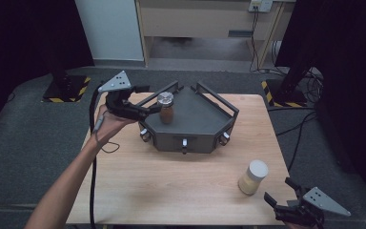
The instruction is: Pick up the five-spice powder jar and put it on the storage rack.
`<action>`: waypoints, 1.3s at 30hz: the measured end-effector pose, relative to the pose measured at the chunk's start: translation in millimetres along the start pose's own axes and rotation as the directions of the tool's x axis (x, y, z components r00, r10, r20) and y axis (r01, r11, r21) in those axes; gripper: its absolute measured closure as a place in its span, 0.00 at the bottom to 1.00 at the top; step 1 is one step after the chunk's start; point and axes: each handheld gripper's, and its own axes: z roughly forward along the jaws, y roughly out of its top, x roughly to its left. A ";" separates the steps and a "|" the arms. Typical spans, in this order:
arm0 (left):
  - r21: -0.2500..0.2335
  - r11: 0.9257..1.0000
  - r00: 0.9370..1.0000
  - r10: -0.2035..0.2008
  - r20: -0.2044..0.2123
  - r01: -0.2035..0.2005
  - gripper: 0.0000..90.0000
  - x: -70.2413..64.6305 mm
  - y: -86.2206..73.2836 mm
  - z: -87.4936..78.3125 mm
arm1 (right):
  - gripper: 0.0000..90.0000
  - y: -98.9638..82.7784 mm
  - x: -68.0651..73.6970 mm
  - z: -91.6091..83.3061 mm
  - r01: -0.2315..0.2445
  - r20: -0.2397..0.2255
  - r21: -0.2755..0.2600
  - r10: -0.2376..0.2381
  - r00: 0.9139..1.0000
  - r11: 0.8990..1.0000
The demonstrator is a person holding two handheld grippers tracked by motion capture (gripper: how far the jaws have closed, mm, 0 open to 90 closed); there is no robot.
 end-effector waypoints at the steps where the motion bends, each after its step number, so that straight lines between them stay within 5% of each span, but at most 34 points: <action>1: -0.009 1.000 1.000 0.000 -0.002 0.000 0.12 -3.4 -3.4 -4.0 | 0.01 0.1 -0.1 0.1 0.001 -0.001 0.001 -0.001 1.000 1.000; 7: -0.046 0.999 1.000 -0.020 -0.013 0.020 0.12 -20.7 -24.6 -28.0 | 0.01 0.4 0.4 0.3 0.002 -0.001 0.002 -0.002 1.000 1.000; 16: -0.064 0.998 0.998 0.003 -0.064 -0.007 0.12 -52.7 -59.8 -60.5 | 0.01 0.9 0.7 0.8 0.003 -0.001 0.005 -0.003 1.000 1.000; 29: -0.072 0.997 0.991 -0.030 -0.131 0.020 0.11 -83.3 -113.6 -76.2 | 0.01 1.1 1.2 1.0 0.003 0.004 0.007 -0.003 1.000 1.000; 39: -0.032 0.998 0.987 -0.067 -0.149 0.062 0.11 -92.0 -139.0 -80.8 | 0.01 1.0 1.3 0.8 0.002 0.005 0.006 -0.002 1.000 1.000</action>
